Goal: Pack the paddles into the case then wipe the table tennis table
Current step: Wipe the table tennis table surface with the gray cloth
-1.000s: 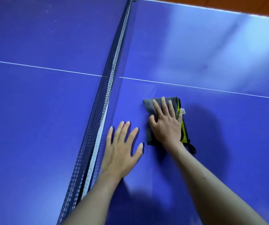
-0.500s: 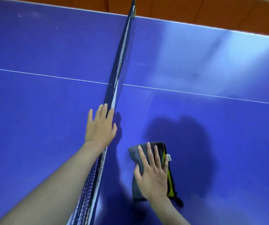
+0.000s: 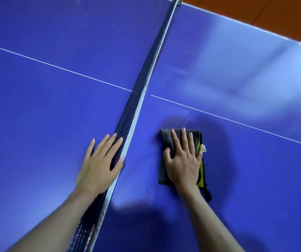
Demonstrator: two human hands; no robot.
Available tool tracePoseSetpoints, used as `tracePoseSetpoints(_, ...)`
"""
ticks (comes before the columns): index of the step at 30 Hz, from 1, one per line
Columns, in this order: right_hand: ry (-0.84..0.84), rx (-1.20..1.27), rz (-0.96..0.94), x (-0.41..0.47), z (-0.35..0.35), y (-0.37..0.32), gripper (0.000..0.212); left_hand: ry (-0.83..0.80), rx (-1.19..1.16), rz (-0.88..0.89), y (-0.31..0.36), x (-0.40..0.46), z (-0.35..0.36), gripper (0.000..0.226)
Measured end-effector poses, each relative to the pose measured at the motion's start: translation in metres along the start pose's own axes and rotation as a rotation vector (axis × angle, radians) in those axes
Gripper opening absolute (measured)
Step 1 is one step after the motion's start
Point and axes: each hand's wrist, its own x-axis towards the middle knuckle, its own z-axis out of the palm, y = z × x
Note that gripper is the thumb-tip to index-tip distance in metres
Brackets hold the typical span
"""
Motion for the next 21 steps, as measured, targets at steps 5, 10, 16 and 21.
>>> tracePoseSetpoints(5,-0.029,0.015,0.074,0.071,0.004,-0.005,0.067,0.001,-0.02,-0.009,-0.001,0.001,-0.001,0.064)
tracePoseSetpoints(10,-0.062,0.035,0.085,0.119,0.005,-0.006,0.067,0.035,-0.004,0.011,-0.002,-0.001,0.001,0.061)
tracePoseSetpoints(16,-0.101,0.033,0.076,0.111,0.001,-0.007,0.066,0.038,-0.013,0.016,-0.001,-0.003,0.001,0.057)
tracePoseSetpoints(21,-0.053,0.028,0.019,0.037,-0.001,-0.029,0.067,0.035,-0.05,0.006,0.0,-0.003,0.002,0.055)
